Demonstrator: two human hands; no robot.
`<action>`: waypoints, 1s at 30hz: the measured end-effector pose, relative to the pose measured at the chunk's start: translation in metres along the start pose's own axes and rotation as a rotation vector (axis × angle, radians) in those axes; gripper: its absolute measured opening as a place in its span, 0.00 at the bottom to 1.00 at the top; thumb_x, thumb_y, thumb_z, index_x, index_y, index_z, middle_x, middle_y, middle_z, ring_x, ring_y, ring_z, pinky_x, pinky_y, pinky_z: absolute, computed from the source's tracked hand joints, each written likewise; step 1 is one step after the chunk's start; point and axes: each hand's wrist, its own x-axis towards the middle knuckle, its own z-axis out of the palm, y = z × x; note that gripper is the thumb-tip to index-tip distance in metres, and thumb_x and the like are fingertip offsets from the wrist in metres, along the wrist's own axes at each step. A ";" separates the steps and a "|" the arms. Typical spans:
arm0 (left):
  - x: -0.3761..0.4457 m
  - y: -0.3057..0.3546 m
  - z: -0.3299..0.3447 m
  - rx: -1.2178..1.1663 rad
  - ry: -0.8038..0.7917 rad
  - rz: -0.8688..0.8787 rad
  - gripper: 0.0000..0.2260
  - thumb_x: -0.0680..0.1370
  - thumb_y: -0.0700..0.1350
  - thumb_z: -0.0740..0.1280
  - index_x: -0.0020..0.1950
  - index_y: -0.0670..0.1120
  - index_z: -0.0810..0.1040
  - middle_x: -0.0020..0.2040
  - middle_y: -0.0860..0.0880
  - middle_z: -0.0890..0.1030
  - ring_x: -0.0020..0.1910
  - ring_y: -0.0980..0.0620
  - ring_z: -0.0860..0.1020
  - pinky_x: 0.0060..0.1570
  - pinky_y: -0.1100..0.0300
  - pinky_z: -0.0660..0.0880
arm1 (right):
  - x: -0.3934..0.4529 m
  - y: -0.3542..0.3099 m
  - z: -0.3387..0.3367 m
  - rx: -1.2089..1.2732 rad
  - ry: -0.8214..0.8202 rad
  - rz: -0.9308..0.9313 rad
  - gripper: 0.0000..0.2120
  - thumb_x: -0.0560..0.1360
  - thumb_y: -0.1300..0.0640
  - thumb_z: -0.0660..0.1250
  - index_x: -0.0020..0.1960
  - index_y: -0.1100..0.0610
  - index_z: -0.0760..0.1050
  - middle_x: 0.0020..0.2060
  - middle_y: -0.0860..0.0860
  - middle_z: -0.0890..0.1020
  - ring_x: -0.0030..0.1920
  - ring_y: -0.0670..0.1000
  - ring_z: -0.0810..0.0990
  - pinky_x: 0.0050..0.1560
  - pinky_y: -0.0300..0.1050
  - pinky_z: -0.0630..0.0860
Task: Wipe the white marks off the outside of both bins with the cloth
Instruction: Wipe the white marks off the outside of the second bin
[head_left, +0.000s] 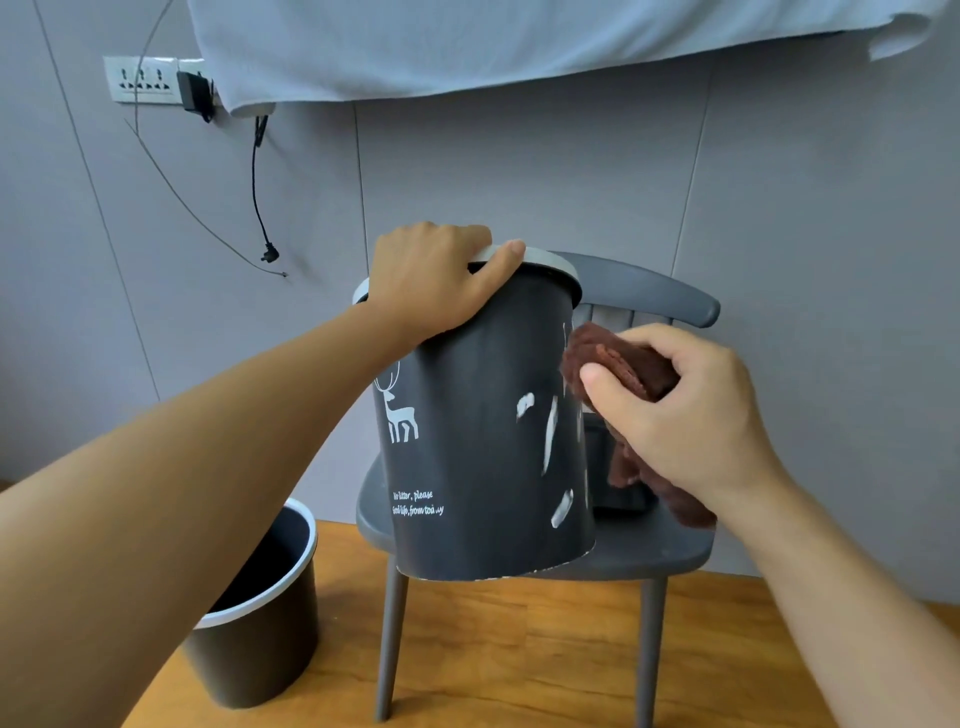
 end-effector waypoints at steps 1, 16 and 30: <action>-0.001 -0.003 0.000 -0.016 -0.003 0.010 0.23 0.80 0.65 0.54 0.39 0.49 0.73 0.25 0.50 0.67 0.29 0.44 0.69 0.31 0.57 0.60 | -0.003 0.004 0.000 0.000 0.014 0.040 0.05 0.75 0.48 0.75 0.48 0.48 0.83 0.38 0.40 0.84 0.43 0.42 0.83 0.39 0.28 0.76; 0.010 0.007 -0.004 0.059 -0.117 0.058 0.22 0.79 0.61 0.52 0.36 0.45 0.66 0.27 0.47 0.69 0.29 0.43 0.69 0.29 0.57 0.56 | -0.019 0.019 0.021 0.087 0.037 0.164 0.14 0.76 0.48 0.74 0.61 0.48 0.84 0.51 0.43 0.85 0.52 0.43 0.82 0.50 0.28 0.79; 0.002 0.021 0.004 -0.156 0.000 -0.033 0.29 0.76 0.68 0.58 0.29 0.46 0.57 0.23 0.50 0.58 0.25 0.49 0.60 0.29 0.55 0.59 | -0.017 0.013 0.015 0.046 0.180 0.071 0.12 0.74 0.46 0.76 0.54 0.49 0.83 0.45 0.44 0.83 0.47 0.44 0.82 0.44 0.31 0.79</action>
